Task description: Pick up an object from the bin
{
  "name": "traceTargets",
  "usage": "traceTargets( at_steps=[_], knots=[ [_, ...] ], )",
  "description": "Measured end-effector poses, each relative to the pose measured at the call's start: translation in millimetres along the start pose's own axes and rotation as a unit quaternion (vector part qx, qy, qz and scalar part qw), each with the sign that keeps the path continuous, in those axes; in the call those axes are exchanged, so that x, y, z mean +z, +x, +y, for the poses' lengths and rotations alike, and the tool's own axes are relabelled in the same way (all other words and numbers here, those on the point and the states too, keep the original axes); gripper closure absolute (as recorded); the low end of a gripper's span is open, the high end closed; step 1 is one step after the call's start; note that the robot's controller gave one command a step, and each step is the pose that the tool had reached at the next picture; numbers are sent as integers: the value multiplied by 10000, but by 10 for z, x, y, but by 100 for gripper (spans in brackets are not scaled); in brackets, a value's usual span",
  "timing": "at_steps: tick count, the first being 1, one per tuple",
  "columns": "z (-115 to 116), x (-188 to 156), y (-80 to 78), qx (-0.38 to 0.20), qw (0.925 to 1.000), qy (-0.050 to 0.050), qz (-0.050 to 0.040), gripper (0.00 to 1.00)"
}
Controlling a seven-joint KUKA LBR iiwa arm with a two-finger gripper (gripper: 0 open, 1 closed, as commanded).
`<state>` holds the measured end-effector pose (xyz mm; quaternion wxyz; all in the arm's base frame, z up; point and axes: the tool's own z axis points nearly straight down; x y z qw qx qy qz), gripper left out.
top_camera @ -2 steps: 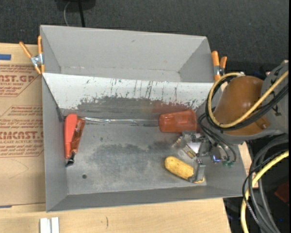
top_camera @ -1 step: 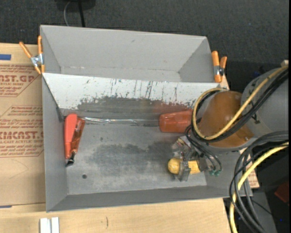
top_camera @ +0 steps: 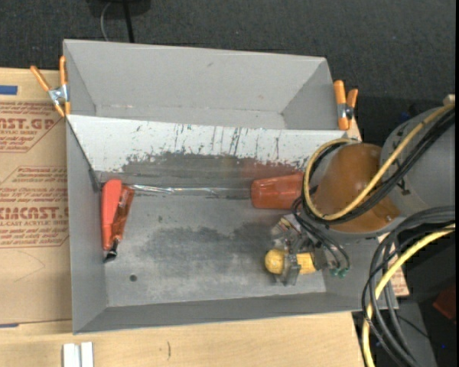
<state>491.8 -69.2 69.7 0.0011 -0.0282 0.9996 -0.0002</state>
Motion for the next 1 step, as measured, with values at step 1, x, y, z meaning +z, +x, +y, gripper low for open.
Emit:
traceTargets(
  at_steps=[1],
  knots=[
    [-113, -1319, -141, 7, 10000, 3, -11, 100]
  ],
)
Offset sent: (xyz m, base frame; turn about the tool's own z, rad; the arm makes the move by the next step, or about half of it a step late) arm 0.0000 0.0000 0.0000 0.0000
